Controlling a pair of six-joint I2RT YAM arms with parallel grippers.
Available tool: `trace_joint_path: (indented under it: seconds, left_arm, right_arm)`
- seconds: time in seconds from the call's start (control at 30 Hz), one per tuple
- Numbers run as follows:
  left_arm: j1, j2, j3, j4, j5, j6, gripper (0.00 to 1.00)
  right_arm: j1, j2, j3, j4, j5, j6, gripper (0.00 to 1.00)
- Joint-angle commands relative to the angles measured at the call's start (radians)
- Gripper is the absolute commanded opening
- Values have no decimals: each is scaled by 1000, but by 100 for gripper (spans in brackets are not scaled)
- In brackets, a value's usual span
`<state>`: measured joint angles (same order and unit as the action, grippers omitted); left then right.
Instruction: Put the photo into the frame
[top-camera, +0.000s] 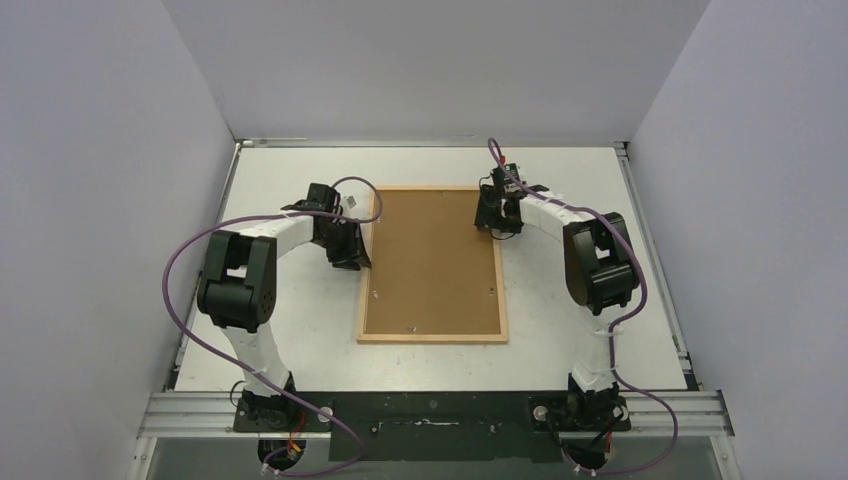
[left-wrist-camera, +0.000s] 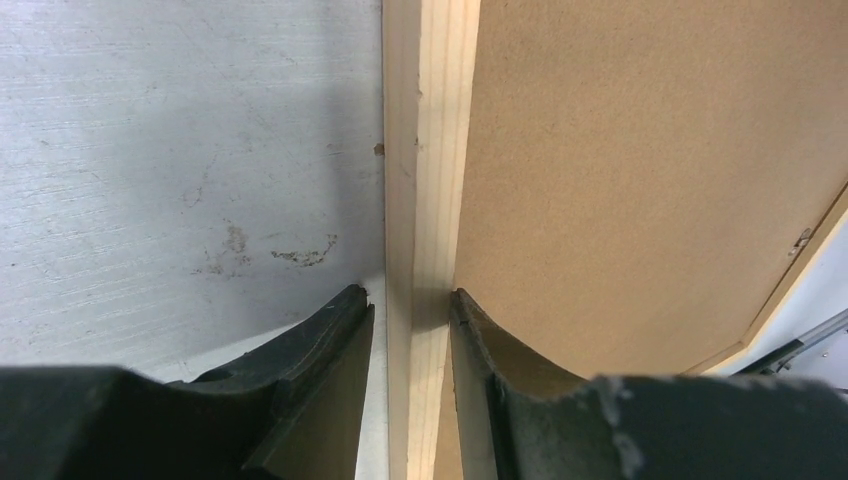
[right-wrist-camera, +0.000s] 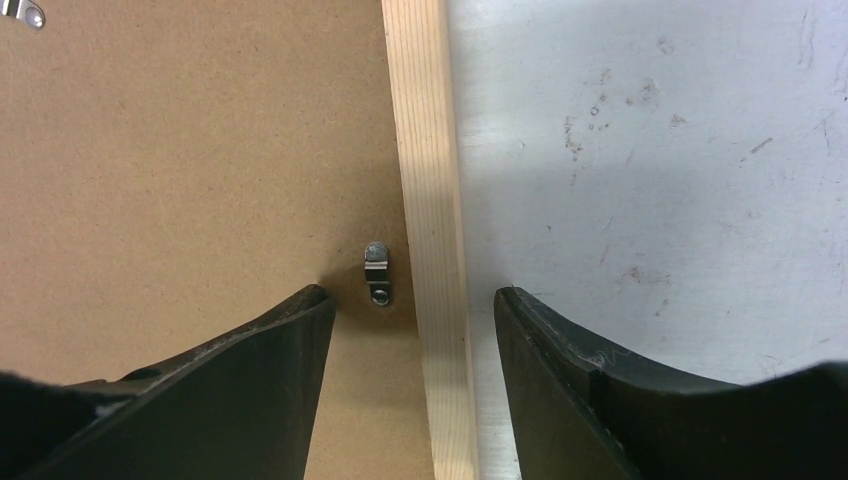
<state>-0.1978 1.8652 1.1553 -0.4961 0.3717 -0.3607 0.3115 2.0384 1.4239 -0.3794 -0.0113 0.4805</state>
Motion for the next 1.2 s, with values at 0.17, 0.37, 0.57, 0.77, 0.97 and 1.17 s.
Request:
trace_joint_path:
  seconds: [0.17, 0.37, 0.57, 0.77, 0.97, 1.17]
  left_arm:
    - [36, 18, -9, 20, 34, -1, 32]
    - [49, 26, -7, 40, 72, -18, 31]
    - [55, 26, -9, 42, 77, -21, 31]
    - [54, 27, -10, 39, 76, -21, 31]
    - [55, 26, -8, 36, 77, -22, 31]
    - [54, 26, -11, 37, 79, -23, 31]
  right_arm:
    - [-4, 14, 38, -1, 116, 37, 54]
    - [-8, 7, 32, 7, 86, 39, 40]
    - [-9, 15, 31, 8, 64, 55, 34]
    - [-14, 20, 22, 8, 57, 95, 28]
    - [-15, 18, 7, 28, 24, 122, 25]
    - [-16, 9, -21, 72, -31, 138, 20]
